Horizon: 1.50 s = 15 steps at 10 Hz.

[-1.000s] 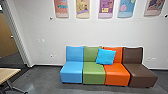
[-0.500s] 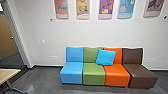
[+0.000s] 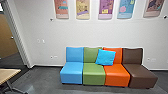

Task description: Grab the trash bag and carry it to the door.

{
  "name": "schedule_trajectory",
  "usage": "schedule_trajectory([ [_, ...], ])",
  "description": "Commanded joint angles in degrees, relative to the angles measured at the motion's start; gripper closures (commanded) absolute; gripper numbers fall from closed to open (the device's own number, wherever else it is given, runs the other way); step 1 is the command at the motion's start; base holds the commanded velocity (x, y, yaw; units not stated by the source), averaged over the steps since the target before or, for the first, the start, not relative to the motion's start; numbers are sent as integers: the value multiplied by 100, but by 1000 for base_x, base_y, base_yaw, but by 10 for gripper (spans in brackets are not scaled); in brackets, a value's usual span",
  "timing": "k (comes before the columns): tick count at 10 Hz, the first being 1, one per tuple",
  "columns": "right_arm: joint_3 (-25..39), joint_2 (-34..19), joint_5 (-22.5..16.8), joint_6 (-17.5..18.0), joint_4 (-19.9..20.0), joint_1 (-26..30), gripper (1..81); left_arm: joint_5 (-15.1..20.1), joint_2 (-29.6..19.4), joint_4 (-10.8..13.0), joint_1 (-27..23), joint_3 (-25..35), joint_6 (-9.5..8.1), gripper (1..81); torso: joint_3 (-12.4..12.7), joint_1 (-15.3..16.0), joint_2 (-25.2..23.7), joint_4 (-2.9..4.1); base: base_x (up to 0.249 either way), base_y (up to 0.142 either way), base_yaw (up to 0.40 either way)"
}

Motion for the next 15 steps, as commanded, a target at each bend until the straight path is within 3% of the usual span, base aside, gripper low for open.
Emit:
schedule_trajectory([
  [1, 51, -17, -393, -19, -13, 285, 10, 360, 3, 61, -341, 18, 37, 811, 0, 0, 0, 0, 0, 0, 0],
  [10, 16, 17, -393, -19, -30, 285, 10, 378, 3, 25, -350, 18, 37, 811, 2, 0, 0, 0, 0, 0, -124],
  [15, -862, 545, -403, -10, -292, 277, 10, 378, -5, -27, -359, 18, 37, 811, 2, -2, 0, 0, 0, 0, -208],
])
